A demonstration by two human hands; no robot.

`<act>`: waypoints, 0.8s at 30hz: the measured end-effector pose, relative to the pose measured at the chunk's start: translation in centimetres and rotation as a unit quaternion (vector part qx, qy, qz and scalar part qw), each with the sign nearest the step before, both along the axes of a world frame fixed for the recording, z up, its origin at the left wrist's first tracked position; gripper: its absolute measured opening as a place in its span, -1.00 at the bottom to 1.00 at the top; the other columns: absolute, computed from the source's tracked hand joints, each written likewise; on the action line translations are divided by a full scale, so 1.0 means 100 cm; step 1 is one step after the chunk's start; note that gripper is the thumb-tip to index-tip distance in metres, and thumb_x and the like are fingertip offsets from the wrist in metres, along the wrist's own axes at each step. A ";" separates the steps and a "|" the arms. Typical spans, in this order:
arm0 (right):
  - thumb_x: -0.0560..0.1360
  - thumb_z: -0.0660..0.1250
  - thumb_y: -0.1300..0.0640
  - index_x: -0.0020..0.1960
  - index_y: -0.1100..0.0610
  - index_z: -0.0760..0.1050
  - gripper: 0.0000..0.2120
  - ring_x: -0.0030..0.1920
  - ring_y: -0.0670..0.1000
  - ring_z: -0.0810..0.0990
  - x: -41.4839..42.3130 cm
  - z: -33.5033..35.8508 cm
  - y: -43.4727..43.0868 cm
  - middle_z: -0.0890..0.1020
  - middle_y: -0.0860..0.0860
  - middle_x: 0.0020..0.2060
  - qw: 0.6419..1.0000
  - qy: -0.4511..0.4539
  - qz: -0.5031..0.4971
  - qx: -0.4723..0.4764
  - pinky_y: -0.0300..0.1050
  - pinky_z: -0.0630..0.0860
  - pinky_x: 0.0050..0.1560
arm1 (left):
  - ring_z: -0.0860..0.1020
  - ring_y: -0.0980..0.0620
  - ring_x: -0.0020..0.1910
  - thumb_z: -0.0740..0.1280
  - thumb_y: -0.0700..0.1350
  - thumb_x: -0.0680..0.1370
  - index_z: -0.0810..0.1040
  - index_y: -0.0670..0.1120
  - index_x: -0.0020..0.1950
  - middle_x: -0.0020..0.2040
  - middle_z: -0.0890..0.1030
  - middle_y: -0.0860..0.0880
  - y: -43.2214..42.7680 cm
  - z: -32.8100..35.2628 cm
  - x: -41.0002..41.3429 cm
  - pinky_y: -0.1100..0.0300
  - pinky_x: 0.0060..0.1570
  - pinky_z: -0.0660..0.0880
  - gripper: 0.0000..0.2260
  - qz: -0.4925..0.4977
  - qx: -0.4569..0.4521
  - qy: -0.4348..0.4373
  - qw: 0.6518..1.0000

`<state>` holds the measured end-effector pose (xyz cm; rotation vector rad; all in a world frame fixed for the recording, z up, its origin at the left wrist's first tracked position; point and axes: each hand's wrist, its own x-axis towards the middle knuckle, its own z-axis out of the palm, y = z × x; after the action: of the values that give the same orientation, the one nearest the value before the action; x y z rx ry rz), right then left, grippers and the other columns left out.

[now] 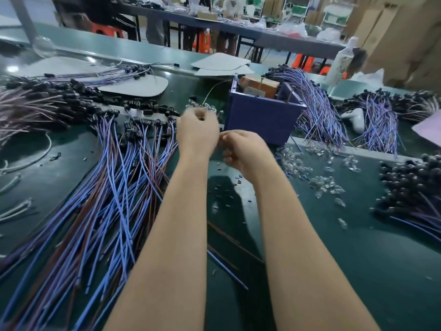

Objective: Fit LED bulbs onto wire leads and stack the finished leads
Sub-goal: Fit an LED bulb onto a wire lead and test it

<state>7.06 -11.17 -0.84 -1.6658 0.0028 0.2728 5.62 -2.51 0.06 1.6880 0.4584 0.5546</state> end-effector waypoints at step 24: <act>0.54 0.22 0.40 -0.16 0.28 0.44 -0.88 -0.39 -0.04 0.54 0.002 -0.008 -0.028 0.54 0.12 -0.32 0.952 0.030 -0.142 0.268 -0.26 0.53 -0.36 | 0.59 -0.02 0.03 0.30 -0.25 0.52 0.56 -0.09 0.05 -0.02 0.63 -0.05 -0.029 -0.014 0.009 0.11 0.14 0.51 -0.85 -0.179 0.123 0.030 0.976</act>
<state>7.22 -13.96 -1.67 -1.0974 0.1975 0.0909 6.54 -5.39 -1.33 1.9720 0.1226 0.3049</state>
